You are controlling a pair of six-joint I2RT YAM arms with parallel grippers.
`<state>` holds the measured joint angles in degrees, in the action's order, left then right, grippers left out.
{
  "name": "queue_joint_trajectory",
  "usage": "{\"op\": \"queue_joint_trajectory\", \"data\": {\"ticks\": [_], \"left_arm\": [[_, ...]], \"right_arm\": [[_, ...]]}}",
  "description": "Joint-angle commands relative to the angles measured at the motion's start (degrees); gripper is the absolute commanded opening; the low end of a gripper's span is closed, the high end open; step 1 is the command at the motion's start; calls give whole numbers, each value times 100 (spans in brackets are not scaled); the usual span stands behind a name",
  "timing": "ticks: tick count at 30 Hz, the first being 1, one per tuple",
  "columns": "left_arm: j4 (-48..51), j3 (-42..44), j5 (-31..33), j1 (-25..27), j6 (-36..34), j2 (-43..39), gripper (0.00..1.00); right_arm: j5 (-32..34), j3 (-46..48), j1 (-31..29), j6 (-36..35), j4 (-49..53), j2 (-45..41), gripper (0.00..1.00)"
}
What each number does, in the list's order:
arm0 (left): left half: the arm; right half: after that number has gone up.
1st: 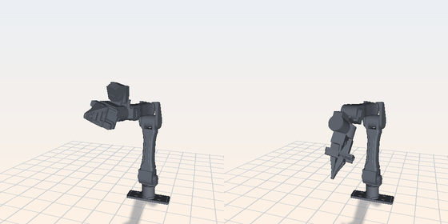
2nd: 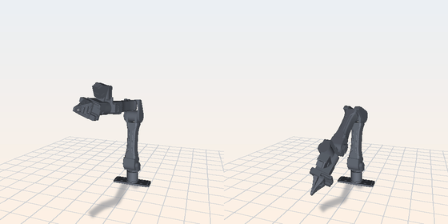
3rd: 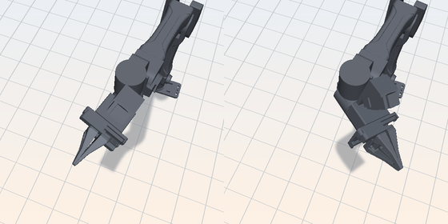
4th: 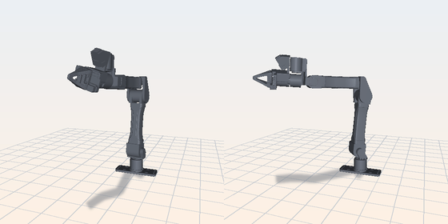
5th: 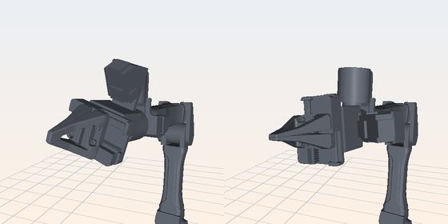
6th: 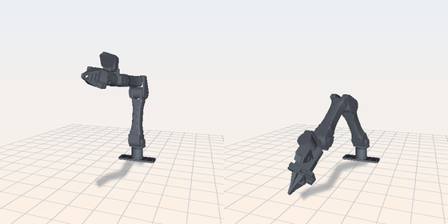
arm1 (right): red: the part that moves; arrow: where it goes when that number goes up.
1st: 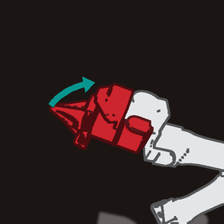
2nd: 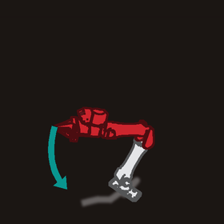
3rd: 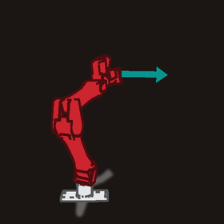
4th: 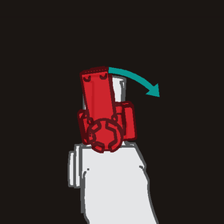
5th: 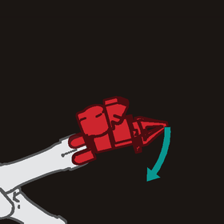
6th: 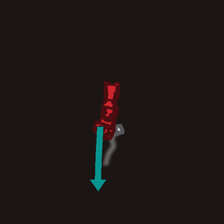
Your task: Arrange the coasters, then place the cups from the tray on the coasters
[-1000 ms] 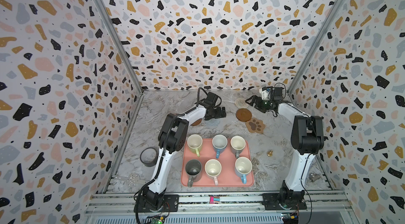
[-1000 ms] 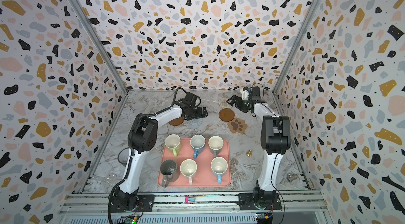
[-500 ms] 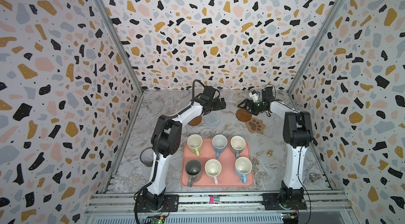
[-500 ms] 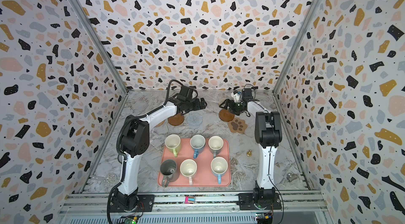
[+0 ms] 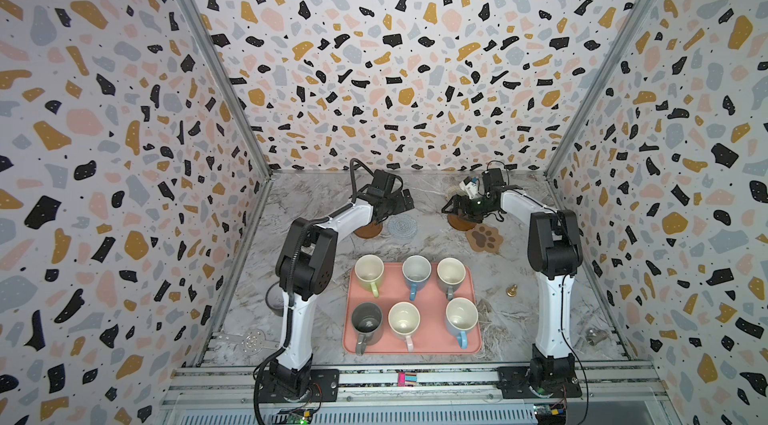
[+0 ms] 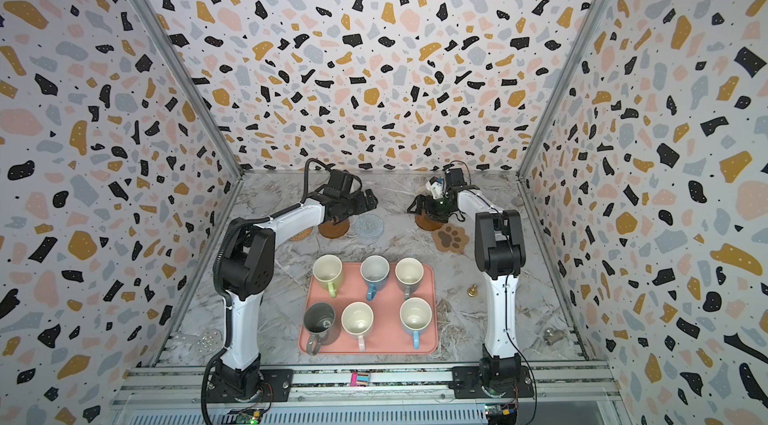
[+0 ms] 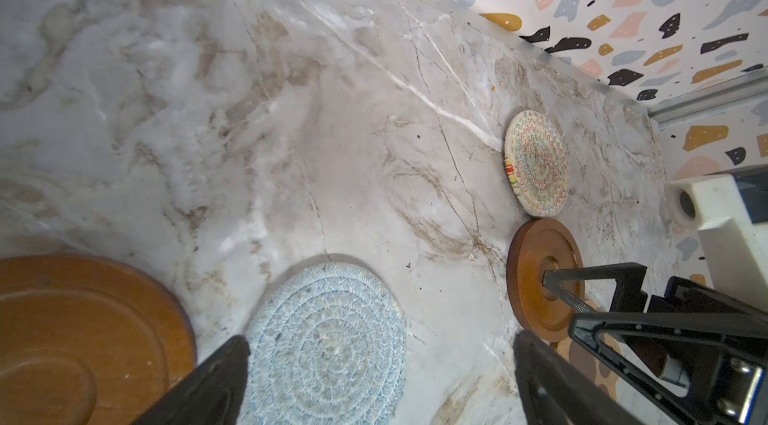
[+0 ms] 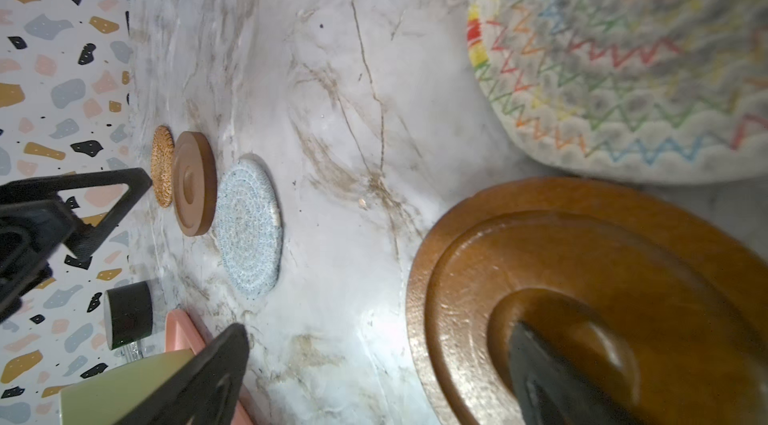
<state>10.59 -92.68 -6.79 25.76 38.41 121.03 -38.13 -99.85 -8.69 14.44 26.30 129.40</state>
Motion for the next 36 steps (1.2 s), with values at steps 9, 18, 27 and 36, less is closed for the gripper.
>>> {"op": "queue_joint_trajectory", "data": {"ticks": [9,18,27,36], "left_arm": [[-299,-61,-46,-71,135,-231,100],[-274,-145,-51,-132,168,-289,100],[-224,3,-24,-195,124,-435,100],[-102,-35,-107,-293,-17,-490,100]], "right_arm": [[261,-382,-182,-555,702,271,99],[247,-819,-704,-1616,1617,596,99],[-138,-1068,-1043,-2126,2188,806,99],[-45,-930,-1316,-2355,2474,785,99]]}}
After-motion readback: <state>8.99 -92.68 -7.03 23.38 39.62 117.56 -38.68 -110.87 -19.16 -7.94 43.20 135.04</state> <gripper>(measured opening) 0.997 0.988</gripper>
